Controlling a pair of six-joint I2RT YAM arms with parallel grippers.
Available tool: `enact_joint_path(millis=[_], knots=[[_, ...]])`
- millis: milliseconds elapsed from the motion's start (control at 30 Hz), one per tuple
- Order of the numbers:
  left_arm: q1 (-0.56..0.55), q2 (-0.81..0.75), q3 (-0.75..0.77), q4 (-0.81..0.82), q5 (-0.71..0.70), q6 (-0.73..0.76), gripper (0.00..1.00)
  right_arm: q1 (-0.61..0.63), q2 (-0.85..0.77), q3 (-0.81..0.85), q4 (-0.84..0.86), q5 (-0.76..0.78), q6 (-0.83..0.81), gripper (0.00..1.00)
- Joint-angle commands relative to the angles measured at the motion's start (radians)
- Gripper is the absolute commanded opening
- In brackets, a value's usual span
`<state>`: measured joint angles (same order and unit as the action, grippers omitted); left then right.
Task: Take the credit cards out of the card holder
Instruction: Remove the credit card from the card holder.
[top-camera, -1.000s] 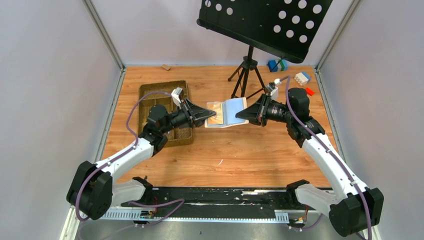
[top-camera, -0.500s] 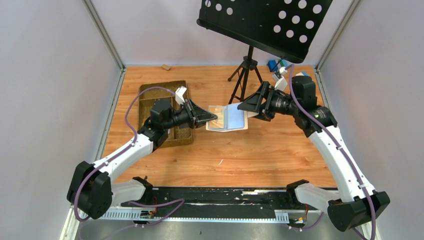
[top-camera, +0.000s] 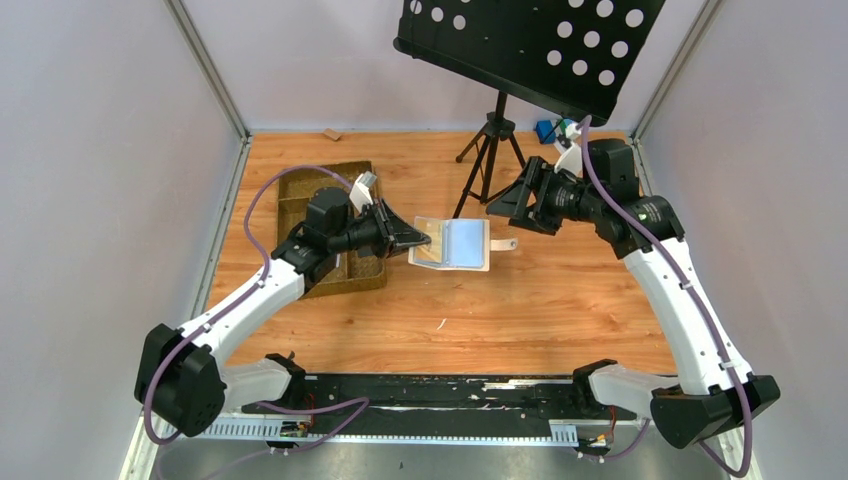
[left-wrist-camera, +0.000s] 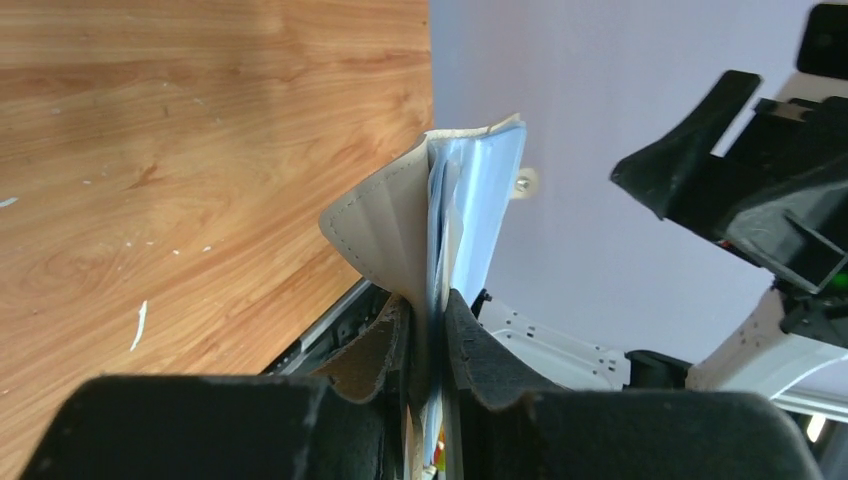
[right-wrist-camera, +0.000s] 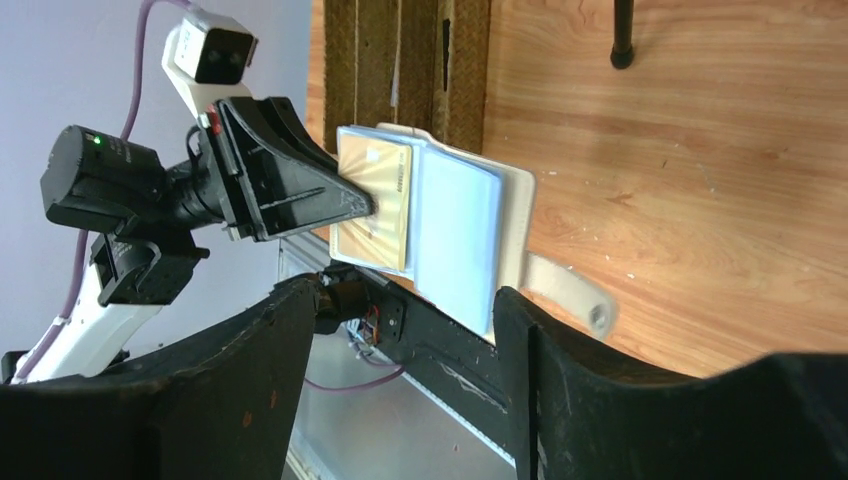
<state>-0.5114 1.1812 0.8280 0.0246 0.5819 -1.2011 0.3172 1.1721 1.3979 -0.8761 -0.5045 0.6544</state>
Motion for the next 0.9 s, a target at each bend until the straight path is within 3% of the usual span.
enact_joint_path(millis=[0,67,133,233,333,567,867], knots=[[-0.006,0.0,0.035,-0.043,-0.024,0.035,0.0,-0.003,0.006,0.093,-0.054,0.085,-0.043,0.68],[-0.006,0.002,0.034,-0.039,-0.025,0.028,0.0,-0.003,0.009,0.076,-0.004,0.014,-0.025,0.65],[-0.006,0.005,0.028,-0.016,-0.018,0.013,0.0,-0.001,0.008,0.02,0.11,-0.107,0.032,0.55],[-0.006,0.008,0.005,0.109,0.01,-0.052,0.0,0.035,0.011,-0.068,0.27,-0.2,0.124,0.45],[-0.006,0.013,-0.02,0.219,0.03,-0.13,0.0,0.081,0.036,-0.107,0.324,-0.211,0.152,0.39],[-0.006,0.006,-0.002,0.243,0.042,-0.163,0.0,0.136,0.076,-0.178,0.432,-0.223,0.211,0.28],[-0.006,0.006,-0.047,0.404,0.051,-0.271,0.0,0.155,0.116,-0.183,0.388,-0.192,0.211,0.25]])
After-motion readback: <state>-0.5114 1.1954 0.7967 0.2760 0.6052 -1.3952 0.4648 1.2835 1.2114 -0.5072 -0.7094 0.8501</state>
